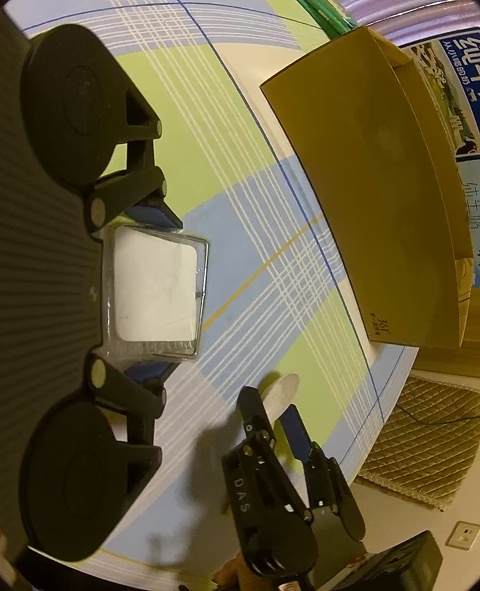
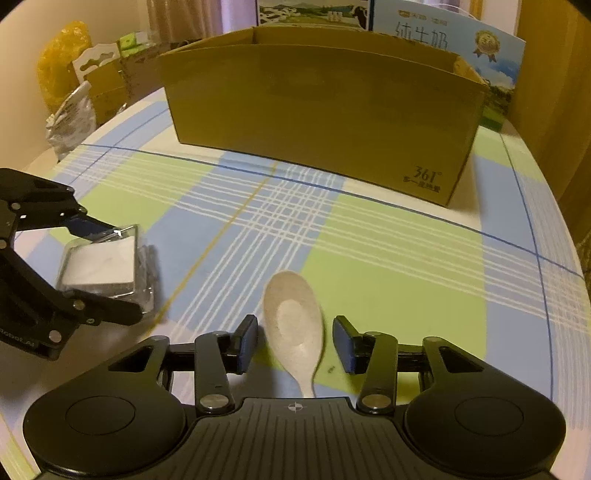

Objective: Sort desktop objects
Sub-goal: 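Lift the plastic box and white spoon off the table with both tools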

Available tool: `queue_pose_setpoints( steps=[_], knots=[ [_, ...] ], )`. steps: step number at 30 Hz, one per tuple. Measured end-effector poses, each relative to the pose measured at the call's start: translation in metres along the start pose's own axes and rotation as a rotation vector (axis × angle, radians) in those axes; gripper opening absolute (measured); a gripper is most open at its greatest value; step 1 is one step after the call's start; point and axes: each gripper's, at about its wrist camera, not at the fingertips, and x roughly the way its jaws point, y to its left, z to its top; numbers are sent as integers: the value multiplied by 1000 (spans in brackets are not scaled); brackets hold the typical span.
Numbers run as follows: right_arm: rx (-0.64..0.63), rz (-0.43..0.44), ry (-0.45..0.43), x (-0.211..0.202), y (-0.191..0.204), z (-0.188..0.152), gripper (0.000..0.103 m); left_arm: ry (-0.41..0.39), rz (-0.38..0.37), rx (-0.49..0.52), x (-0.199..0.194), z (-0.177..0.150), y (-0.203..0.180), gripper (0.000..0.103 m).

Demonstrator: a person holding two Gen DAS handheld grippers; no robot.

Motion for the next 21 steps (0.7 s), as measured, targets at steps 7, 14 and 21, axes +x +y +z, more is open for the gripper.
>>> queue_pose_setpoints(
  steps=[7,14,21],
  knots=[
    [-12,14,-4,2,0,2,42,-3,-2,-59,2,1,8,67],
    [-23,11,-1,2,1,3,31,5,-1,-53,4,1,7,69],
    [-31,2,-1,1,4,2,31,14,0,-87,6,1,10,76]
  ],
)
